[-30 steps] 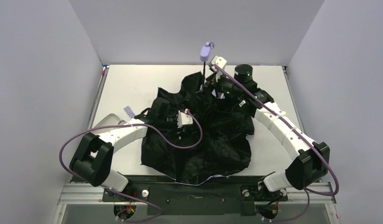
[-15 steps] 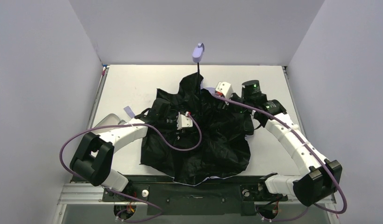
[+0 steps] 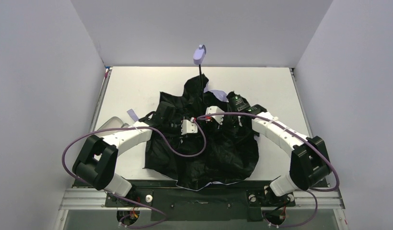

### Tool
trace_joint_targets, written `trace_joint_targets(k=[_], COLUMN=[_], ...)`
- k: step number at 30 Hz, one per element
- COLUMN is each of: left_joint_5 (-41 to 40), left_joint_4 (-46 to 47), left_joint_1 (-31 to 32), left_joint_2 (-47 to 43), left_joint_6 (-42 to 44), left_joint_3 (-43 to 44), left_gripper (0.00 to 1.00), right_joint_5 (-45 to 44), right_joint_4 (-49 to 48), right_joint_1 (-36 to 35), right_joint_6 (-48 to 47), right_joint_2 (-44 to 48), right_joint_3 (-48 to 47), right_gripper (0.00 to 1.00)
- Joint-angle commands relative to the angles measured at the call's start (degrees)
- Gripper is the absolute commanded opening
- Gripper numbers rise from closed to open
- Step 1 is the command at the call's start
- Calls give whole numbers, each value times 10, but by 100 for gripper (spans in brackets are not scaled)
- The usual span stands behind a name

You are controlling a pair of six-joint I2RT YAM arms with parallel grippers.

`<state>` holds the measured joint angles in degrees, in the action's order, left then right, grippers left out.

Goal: Open the umbrella

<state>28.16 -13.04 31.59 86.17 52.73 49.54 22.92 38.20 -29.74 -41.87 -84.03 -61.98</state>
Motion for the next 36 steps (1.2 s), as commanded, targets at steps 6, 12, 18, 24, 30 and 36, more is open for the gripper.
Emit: trace_joint_targets(k=[6,12,18,24,30,36], left_joint_5=[-42,-65,-70,-75,-65,-36], left_joint_4=[-52,-84,-107,-120,-122,-122], left_joint_1=[-11,-34,-68,-96,-108,-108], left_joint_2=[20,65,98,111,115,108], left_joint_6=[86,138,178,206,196,168], left_joint_3=[-16,-1,20,28,39,60], left_gripper=[19,9,8,7,7,12], right_joint_5=[-87,-118,-134,-156,-128,-34], right_joint_4=[11,14,34,61,88,104], right_joint_1=[21,52,85,128,155,156], right_joint_6=[-121,-159,-176,-194,-201,-157], right_joint_2=[-23,-63,-107,-135,-128,-73], right_joint_3=[52,63,55,52,35,-19], right_gripper=[12,9,7,6,10,29])
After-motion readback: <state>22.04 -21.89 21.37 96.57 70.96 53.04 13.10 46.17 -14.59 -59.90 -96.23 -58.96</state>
